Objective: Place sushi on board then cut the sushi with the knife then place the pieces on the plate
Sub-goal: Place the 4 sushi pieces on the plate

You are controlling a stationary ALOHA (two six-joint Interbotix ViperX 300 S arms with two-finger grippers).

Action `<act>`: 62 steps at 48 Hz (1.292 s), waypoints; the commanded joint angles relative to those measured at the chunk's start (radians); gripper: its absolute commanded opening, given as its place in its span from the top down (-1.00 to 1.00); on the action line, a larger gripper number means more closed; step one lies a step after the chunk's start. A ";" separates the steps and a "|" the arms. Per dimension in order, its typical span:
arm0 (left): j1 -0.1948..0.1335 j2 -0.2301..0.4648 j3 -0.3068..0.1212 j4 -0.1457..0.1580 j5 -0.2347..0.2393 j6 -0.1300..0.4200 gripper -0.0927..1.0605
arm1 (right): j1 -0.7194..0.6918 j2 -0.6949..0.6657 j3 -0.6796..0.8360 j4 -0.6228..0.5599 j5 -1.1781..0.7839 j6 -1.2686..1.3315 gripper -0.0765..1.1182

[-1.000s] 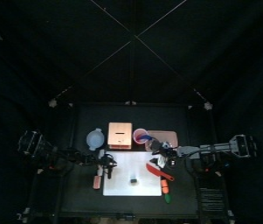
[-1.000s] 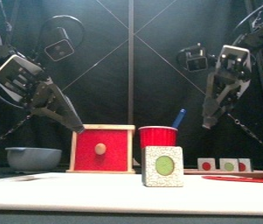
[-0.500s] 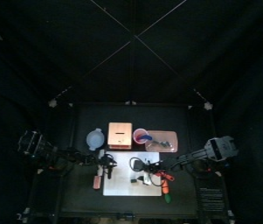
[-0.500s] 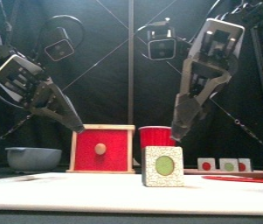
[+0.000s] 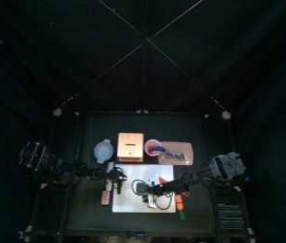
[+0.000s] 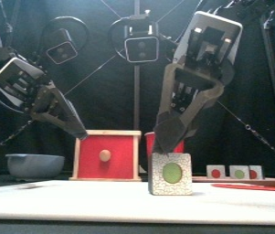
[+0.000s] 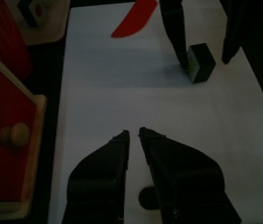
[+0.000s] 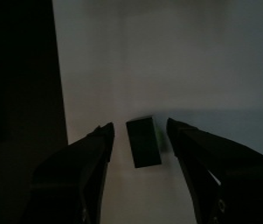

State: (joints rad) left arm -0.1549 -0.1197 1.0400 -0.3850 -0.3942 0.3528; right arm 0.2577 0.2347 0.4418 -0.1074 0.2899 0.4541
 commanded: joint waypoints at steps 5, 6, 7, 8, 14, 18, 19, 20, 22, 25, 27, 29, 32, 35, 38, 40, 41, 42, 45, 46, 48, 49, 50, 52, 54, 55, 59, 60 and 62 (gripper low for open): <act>0.002 -0.006 -0.011 0.000 -0.003 0.000 -0.23 | -0.005 -0.025 -0.025 -0.040 0.017 0.008 -0.43; 0.002 -0.006 -0.011 0.000 -0.003 0.000 -0.23 | -0.003 -0.025 -0.023 -0.041 0.018 0.008 -0.40; 0.002 -0.006 -0.011 0.000 -0.003 0.000 -0.23 | -0.005 -0.025 -0.021 -0.041 0.018 0.008 -0.36; 0.002 -0.006 -0.011 0.000 -0.003 0.000 -0.23 | -0.005 -0.023 -0.021 -0.044 0.020 0.008 -0.31; 0.002 -0.006 -0.009 0.000 -0.003 -0.002 -0.23 | -0.005 -0.018 -0.018 -0.044 0.026 0.009 -0.09; 0.002 -0.006 -0.009 0.000 -0.003 -0.002 -0.23 | -0.009 -0.023 -0.018 -0.044 0.038 0.006 -0.01; 0.002 -0.006 -0.009 -0.002 -0.003 -0.002 -0.23 | -0.011 -0.028 -0.018 -0.044 0.043 0.005 -0.02; 0.002 -0.006 -0.009 0.000 -0.003 -0.002 -0.23 | -0.012 -0.031 -0.018 -0.046 0.048 0.003 -0.02; 0.002 -0.006 -0.009 0.000 -0.003 -0.002 -0.23 | -0.017 -0.044 -0.015 -0.046 0.063 0.003 -0.02; 0.002 -0.006 -0.009 0.000 -0.002 -0.002 -0.23 | -0.026 -0.083 -0.006 -0.051 0.091 0.005 -0.02; 0.002 -0.006 -0.009 0.000 -0.003 -0.002 -0.23 | -0.035 -0.121 0.008 -0.057 0.117 0.011 -0.02; 0.002 -0.006 -0.009 0.000 -0.003 -0.002 -0.23 | -0.040 -0.155 0.023 -0.054 0.137 0.012 -0.02; 0.002 -0.006 -0.009 -0.002 -0.003 -0.002 -0.23 | -0.051 -0.209 0.052 -0.052 0.163 0.014 -0.02; 0.002 -0.006 -0.009 0.000 -0.003 -0.002 -0.23 | -0.061 -0.265 0.083 -0.048 0.179 0.015 -0.02; 0.002 -0.006 -0.009 0.000 -0.003 0.000 -0.23 | -0.083 -0.330 0.123 -0.043 0.198 0.015 -0.02; 0.002 -0.006 -0.011 0.000 -0.003 0.000 -0.23 | -0.097 -0.365 0.146 -0.040 0.207 0.015 -0.02; 0.002 -0.006 -0.009 0.000 -0.003 -0.002 -0.23 | -0.106 -0.382 0.158 -0.038 0.213 0.015 -0.02; 0.002 -0.006 -0.009 0.000 -0.003 -0.002 -0.23 | -0.114 -0.400 0.170 -0.037 0.221 0.015 -0.02; 0.002 -0.006 -0.009 0.000 -0.003 -0.002 -0.23 | -0.138 -0.451 0.210 -0.032 0.245 0.015 -0.02; 0.002 -0.006 -0.009 0.000 -0.003 -0.002 -0.23 | -0.146 -0.469 0.222 -0.031 0.256 0.015 -0.02; 0.002 -0.006 -0.009 -0.002 -0.003 -0.002 -0.23 | -0.164 -0.505 0.250 -0.031 0.279 0.015 -0.02; 0.002 -0.006 -0.009 0.000 -0.002 -0.002 -0.23 | -0.175 -0.523 0.262 -0.031 0.291 0.015 -0.02; 0.002 -0.006 -0.009 0.000 0.000 -0.002 -0.23 | -0.186 -0.543 0.276 -0.031 0.302 0.015 -0.02; 0.002 -0.006 -0.011 0.000 0.003 -0.002 -0.23 | -0.216 -0.591 0.311 -0.035 0.328 0.015 -0.02; 0.003 -0.006 -0.012 0.000 0.008 -0.002 -0.23 | -0.250 -0.629 0.341 -0.037 0.348 0.015 -0.02; 0.005 -0.006 -0.012 0.000 0.009 -0.002 -0.23 | -0.268 -0.646 0.354 -0.037 0.354 0.015 -0.02; 0.003 -0.006 -0.015 0.000 0.014 -0.002 -0.23 | -0.356 -0.712 0.408 -0.040 0.371 0.015 -0.02; 0.003 -0.006 -0.017 0.000 0.014 -0.002 -0.23 | -0.380 -0.729 0.420 -0.040 0.371 0.014 -0.02; 0.003 -0.006 -0.017 0.000 0.014 -0.002 -0.23 | -0.425 -0.762 0.442 -0.049 0.370 0.012 -0.02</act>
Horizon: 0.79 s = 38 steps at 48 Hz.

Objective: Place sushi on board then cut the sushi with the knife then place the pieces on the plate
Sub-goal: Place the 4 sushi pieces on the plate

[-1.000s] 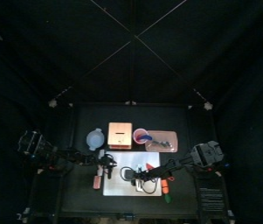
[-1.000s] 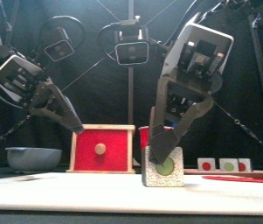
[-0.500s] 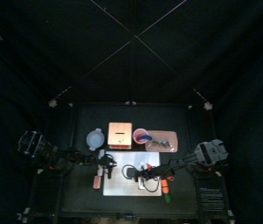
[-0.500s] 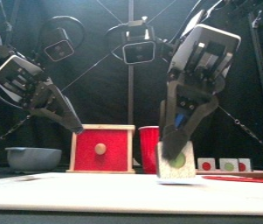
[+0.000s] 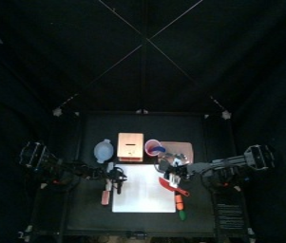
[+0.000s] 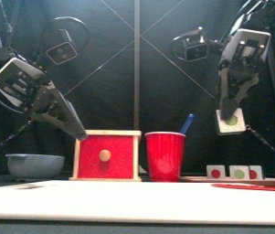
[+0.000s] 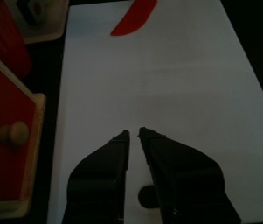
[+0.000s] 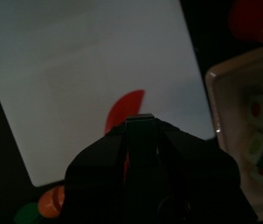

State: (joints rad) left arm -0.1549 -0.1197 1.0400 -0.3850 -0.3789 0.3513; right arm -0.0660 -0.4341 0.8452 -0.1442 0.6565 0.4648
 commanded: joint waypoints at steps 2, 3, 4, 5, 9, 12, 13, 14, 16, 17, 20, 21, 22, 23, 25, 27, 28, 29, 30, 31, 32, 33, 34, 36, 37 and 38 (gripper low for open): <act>0.003 -0.006 -0.018 0.000 -0.002 0.002 -0.23 | -0.146 -0.127 0.055 -0.029 0.000 0.002 -0.02; 0.005 -0.006 -0.018 0.000 -0.002 0.002 -0.23 | -0.170 -0.144 0.063 -0.040 -0.003 0.002 -0.02; 0.005 -0.006 -0.018 0.000 -0.002 0.002 -0.23 | -0.193 -0.160 0.069 -0.051 -0.008 0.002 -0.02; 0.005 -0.006 -0.018 0.000 -0.002 0.002 -0.23 | -0.229 -0.183 0.080 -0.067 -0.012 0.002 -0.02; 0.012 -0.006 -0.021 0.000 0.000 0.002 -0.23 | -0.328 -0.224 0.103 -0.104 -0.026 0.002 -0.02; 0.014 -0.006 -0.025 0.000 -0.002 0.002 -0.23 | -0.394 -0.241 0.117 -0.110 -0.029 -0.002 -0.02; 0.014 -0.006 -0.025 0.000 -0.002 0.002 -0.23 | -0.413 -0.242 0.123 -0.110 -0.029 -0.003 -0.02; 0.014 -0.005 -0.026 0.000 0.000 0.002 -0.23 | -0.431 -0.244 0.127 -0.110 -0.029 -0.005 -0.02; 0.014 -0.006 -0.029 0.000 -0.002 0.000 -0.23 | -0.462 -0.244 0.138 -0.115 -0.029 -0.008 -0.02; 0.014 -0.006 -0.031 0.000 -0.002 0.002 -0.23 | -0.482 -0.241 0.146 -0.120 -0.034 -0.008 -0.03; 0.014 -0.005 -0.034 0.000 0.000 0.002 -0.23 | -0.508 -0.232 0.164 -0.124 -0.044 -0.012 -0.02; 0.014 -0.006 -0.034 0.000 0.000 0.002 -0.23 | -0.514 -0.229 0.170 -0.126 -0.051 -0.012 -0.02; 0.014 -0.006 -0.034 0.000 0.000 0.002 -0.23 | -0.518 -0.224 0.176 -0.126 -0.057 -0.011 -0.02; 0.015 -0.006 -0.035 0.000 0.000 0.002 -0.23 | -0.520 -0.218 0.183 -0.127 -0.066 -0.012 -0.02; 0.014 -0.006 -0.035 0.000 0.000 0.002 -0.23 | -0.525 -0.209 0.195 -0.127 -0.086 -0.008 -0.03; 0.014 -0.006 -0.037 0.000 0.000 0.002 -0.23 | -0.528 -0.193 0.207 -0.127 -0.112 -0.003 -0.03; 0.014 -0.006 -0.037 0.000 0.000 0.002 -0.23 | -0.531 -0.186 0.213 -0.127 -0.121 -0.002 -0.03; 0.015 -0.006 -0.038 0.000 0.000 0.002 -0.23 | -0.531 -0.179 0.216 -0.127 -0.129 -0.002 -0.03; 0.014 -0.006 -0.038 -0.002 0.000 0.000 -0.23 | -0.531 -0.172 0.219 -0.127 -0.138 -0.002 -0.03; 0.014 -0.006 -0.040 -0.002 0.000 0.000 -0.23 | -0.534 -0.164 0.222 -0.127 -0.144 -0.002 -0.03; 0.014 -0.006 -0.040 0.000 0.000 0.002 -0.23 | -0.535 -0.155 0.224 -0.130 -0.152 -0.003 -0.03; 0.014 -0.005 -0.040 0.000 0.000 0.000 -0.23 | -0.538 -0.147 0.225 -0.133 -0.160 -0.003 -0.03; 0.014 -0.006 -0.041 0.000 0.000 0.002 -0.23 | -0.543 -0.135 0.227 -0.138 -0.172 -0.002 -0.03; 0.014 -0.006 -0.041 -0.002 0.000 0.002 -0.23 | -0.548 -0.118 0.229 -0.146 -0.187 -0.002 -0.04; 0.014 -0.005 -0.041 0.000 0.000 0.002 -0.23 | -0.549 -0.109 0.229 -0.150 -0.193 -0.002 -0.05; 0.014 -0.006 -0.043 0.000 0.002 0.002 -0.23 | -0.551 -0.100 0.229 -0.153 -0.201 -0.002 -0.06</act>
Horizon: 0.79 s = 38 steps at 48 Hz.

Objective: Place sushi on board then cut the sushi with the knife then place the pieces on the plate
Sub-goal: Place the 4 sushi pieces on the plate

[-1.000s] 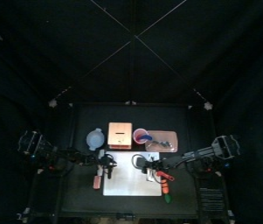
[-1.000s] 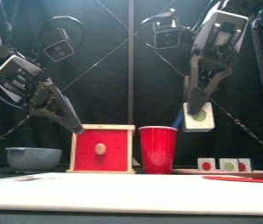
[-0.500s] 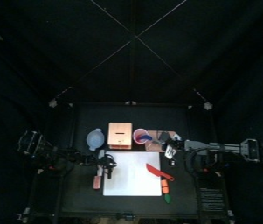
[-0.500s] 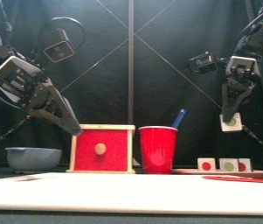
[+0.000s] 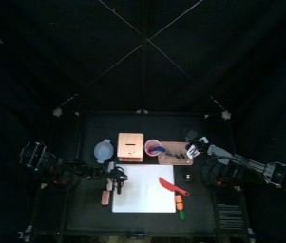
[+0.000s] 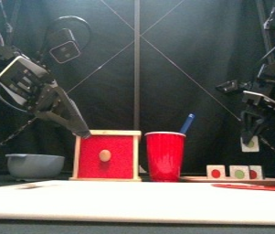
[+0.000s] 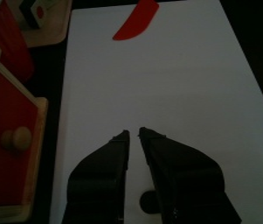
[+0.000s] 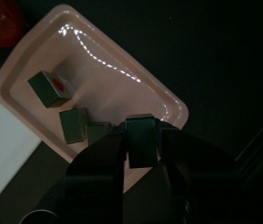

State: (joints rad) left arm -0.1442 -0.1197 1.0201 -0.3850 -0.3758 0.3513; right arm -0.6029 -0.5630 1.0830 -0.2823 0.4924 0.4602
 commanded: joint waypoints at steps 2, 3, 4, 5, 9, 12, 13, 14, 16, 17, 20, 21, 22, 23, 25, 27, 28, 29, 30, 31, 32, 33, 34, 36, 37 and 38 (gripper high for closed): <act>0.003 -0.006 -0.023 0.000 0.002 0.002 -0.23 | -0.015 0.046 -0.009 -0.020 -0.049 0.005 -0.09; 0.003 -0.006 -0.023 0.000 0.003 0.000 -0.23 | -0.015 0.054 -0.011 -0.021 -0.054 0.005 -0.11; 0.003 -0.006 -0.023 0.000 0.006 0.000 -0.23 | -0.015 0.063 -0.012 -0.023 -0.057 0.005 -0.13; 0.002 -0.005 -0.021 0.000 0.008 0.000 -0.23 | -0.015 0.071 -0.014 -0.023 -0.060 0.005 -0.15; 0.002 -0.006 -0.023 0.000 0.018 0.000 -0.23 | -0.025 0.100 -0.018 -0.031 -0.066 0.005 -0.27; 0.000 -0.006 -0.025 0.000 0.021 0.000 -0.23 | -0.037 0.118 -0.021 -0.043 -0.067 0.005 -0.37; -0.002 -0.006 -0.026 0.000 0.023 0.000 -0.23 | -0.040 0.121 -0.023 -0.046 -0.069 0.005 -0.39; -0.002 -0.006 -0.028 0.000 0.023 0.000 -0.23 | -0.043 0.123 -0.023 -0.049 -0.069 0.005 -0.42; -0.003 -0.008 -0.032 -0.002 0.023 0.002 -0.23 | -0.049 0.124 -0.025 -0.054 -0.071 0.005 -0.47; -0.003 -0.009 -0.035 0.002 0.023 0.002 -0.23 | -0.051 0.123 -0.026 -0.054 -0.072 0.005 -0.48; -0.003 -0.012 -0.037 0.000 0.029 0.002 -0.23 | -0.052 0.120 -0.032 -0.052 -0.075 0.005 -0.52; -0.003 -0.012 -0.037 0.002 0.031 0.002 -0.23 | -0.051 0.118 -0.035 -0.051 -0.075 0.005 -0.53; -0.003 -0.014 -0.035 0.002 0.035 0.002 -0.23 | -0.051 0.114 -0.037 -0.049 -0.075 0.005 -0.53; -0.003 -0.014 -0.035 0.000 0.038 0.002 -0.23 | -0.051 0.109 -0.038 -0.048 -0.075 0.005 -0.53; -0.003 -0.014 -0.034 0.000 0.041 0.002 -0.23 | -0.046 0.097 -0.041 -0.044 -0.075 0.006 -0.53; -0.003 -0.014 -0.034 0.000 0.044 0.000 -0.23 | -0.044 0.086 -0.043 -0.041 -0.075 0.006 -0.53; -0.003 -0.014 -0.034 -0.002 0.046 0.000 -0.23 | -0.043 0.080 -0.044 -0.040 -0.075 0.006 -0.53; -0.003 -0.014 -0.034 0.000 0.044 0.000 -0.23 | -0.040 0.074 -0.046 -0.037 -0.075 0.006 -0.53; -0.003 -0.014 -0.035 -0.002 0.044 0.000 -0.23 | -0.037 0.069 -0.046 -0.034 -0.075 0.006 -0.53; -0.003 -0.014 -0.035 -0.002 0.044 0.000 -0.23 | -0.031 0.064 -0.048 -0.032 -0.075 0.006 -0.53; -0.003 -0.014 -0.035 0.000 0.044 0.000 -0.23 | -0.026 0.060 -0.049 -0.031 -0.075 0.006 -0.53; -0.003 -0.014 -0.037 -0.002 0.044 0.000 -0.23 | -0.021 0.055 -0.049 -0.028 -0.075 0.006 -0.53; -0.003 -0.014 -0.037 0.000 0.044 0.000 -0.23 | -0.015 0.049 -0.051 -0.026 -0.075 0.006 -0.53; -0.003 -0.014 -0.037 0.000 0.044 0.000 -0.23 | -0.002 0.037 -0.052 -0.023 -0.075 0.006 -0.53; -0.003 -0.015 -0.037 -0.002 0.044 0.000 -0.23 | 0.006 0.031 -0.054 -0.021 -0.075 0.006 -0.53; -0.003 -0.015 -0.035 -0.002 0.044 0.002 -0.23 | 0.015 0.025 -0.054 -0.020 -0.075 0.006 -0.53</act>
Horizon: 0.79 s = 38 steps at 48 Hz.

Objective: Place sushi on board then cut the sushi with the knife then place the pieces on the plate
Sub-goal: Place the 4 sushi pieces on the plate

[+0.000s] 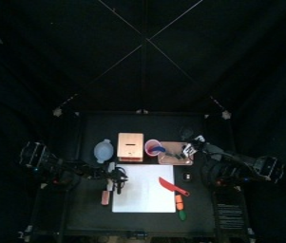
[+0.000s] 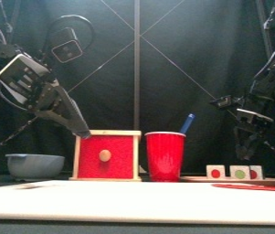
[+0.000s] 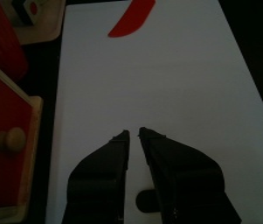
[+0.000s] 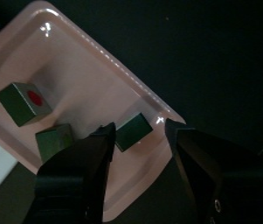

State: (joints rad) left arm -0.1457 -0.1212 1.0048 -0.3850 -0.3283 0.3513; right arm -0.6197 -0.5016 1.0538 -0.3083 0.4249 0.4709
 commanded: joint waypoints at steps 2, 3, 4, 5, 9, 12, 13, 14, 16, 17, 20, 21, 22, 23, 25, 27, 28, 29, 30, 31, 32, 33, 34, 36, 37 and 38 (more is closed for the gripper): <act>-0.002 -0.015 -0.020 -0.002 -0.003 0.000 -0.23 | 0.055 -0.055 -0.028 0.009 -0.008 -0.005 -0.53; -0.002 -0.015 -0.020 0.000 -0.002 0.002 -0.23 | 0.066 -0.061 -0.029 0.012 -0.009 -0.005 -0.53; -0.002 -0.017 -0.020 0.000 -0.002 0.002 -0.23 | 0.077 -0.069 -0.031 0.014 -0.008 -0.005 -0.53; -0.002 -0.020 -0.020 0.002 0.000 0.002 -0.23 | 0.089 -0.077 -0.032 0.014 -0.008 -0.005 -0.53; -0.002 -0.032 -0.018 0.000 0.002 0.002 -0.23 | 0.129 -0.106 -0.037 0.020 -0.008 -0.005 -0.53; -0.002 -0.043 -0.017 0.000 0.002 0.002 -0.23 | 0.163 -0.130 -0.038 0.020 -0.011 -0.005 -0.53; -0.003 -0.048 -0.015 -0.002 0.002 0.002 -0.23 | 0.172 -0.138 -0.038 0.021 -0.014 -0.003 -0.53; -0.003 -0.052 -0.014 0.000 0.002 0.000 -0.23 | 0.181 -0.144 -0.037 0.021 -0.015 -0.003 -0.53; -0.005 -0.060 -0.011 -0.002 0.003 0.000 -0.23 | 0.198 -0.155 -0.032 0.025 -0.018 -0.003 -0.53; -0.005 -0.064 -0.008 -0.002 0.003 0.000 -0.23 | 0.207 -0.161 -0.031 0.026 -0.021 -0.005 -0.53; -0.006 -0.075 -0.003 -0.003 0.005 -0.002 -0.23 | 0.229 -0.176 -0.025 0.026 -0.028 -0.005 -0.53; -0.008 -0.078 0.000 -0.003 0.006 -0.002 -0.23 | 0.235 -0.183 -0.023 0.026 -0.029 -0.005 -0.53; -0.008 -0.083 0.002 -0.005 0.008 -0.002 -0.23 | 0.241 -0.187 -0.021 0.026 -0.031 -0.005 -0.53; -0.008 -0.086 0.005 -0.006 0.009 -0.002 -0.23 | 0.250 -0.195 -0.018 0.026 -0.032 -0.005 -0.53; -0.008 -0.091 0.006 -0.011 0.012 -0.002 -0.23 | 0.259 -0.206 -0.015 0.026 -0.035 -0.005 -0.53; -0.008 -0.098 0.009 -0.015 0.015 -0.002 -0.23 | 0.262 -0.213 -0.011 0.026 -0.040 -0.005 -0.53; -0.008 -0.100 0.009 -0.020 0.015 -0.002 -0.23 | 0.264 -0.216 -0.008 0.026 -0.041 -0.005 -0.53; -0.008 -0.101 0.009 -0.023 0.015 -0.002 -0.23 | 0.264 -0.218 -0.006 0.026 -0.044 -0.005 -0.53; -0.008 -0.101 0.009 -0.028 0.015 -0.002 -0.23 | 0.264 -0.221 -0.005 0.026 -0.048 -0.005 -0.53; -0.008 -0.103 0.009 -0.031 0.015 -0.002 -0.23 | 0.264 -0.222 -0.003 0.026 -0.048 -0.005 -0.53; -0.008 -0.103 0.009 -0.035 0.015 -0.002 -0.23 | 0.262 -0.224 -0.002 0.026 -0.049 -0.005 -0.53; -0.008 -0.101 0.009 -0.038 0.015 -0.002 -0.23 | 0.262 -0.224 0.000 0.026 -0.049 -0.005 -0.53; -0.008 -0.101 0.009 -0.041 0.015 -0.002 -0.23 | 0.262 -0.224 0.003 0.026 -0.049 -0.005 -0.53; -0.008 -0.101 0.011 -0.046 0.015 -0.002 -0.23 | 0.261 -0.224 0.005 0.026 -0.049 -0.005 -0.53; -0.008 -0.101 0.011 -0.048 0.017 -0.002 -0.23 | 0.261 -0.224 0.006 0.026 -0.049 -0.005 -0.53; -0.008 -0.101 0.011 -0.048 0.018 0.000 -0.23 | 0.262 -0.224 0.006 0.026 -0.049 -0.005 -0.53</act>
State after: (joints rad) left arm -0.1519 -0.2086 1.0247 -0.4264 -0.3083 0.3513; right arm -0.3574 -0.7271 1.0692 -0.2838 0.3835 0.4679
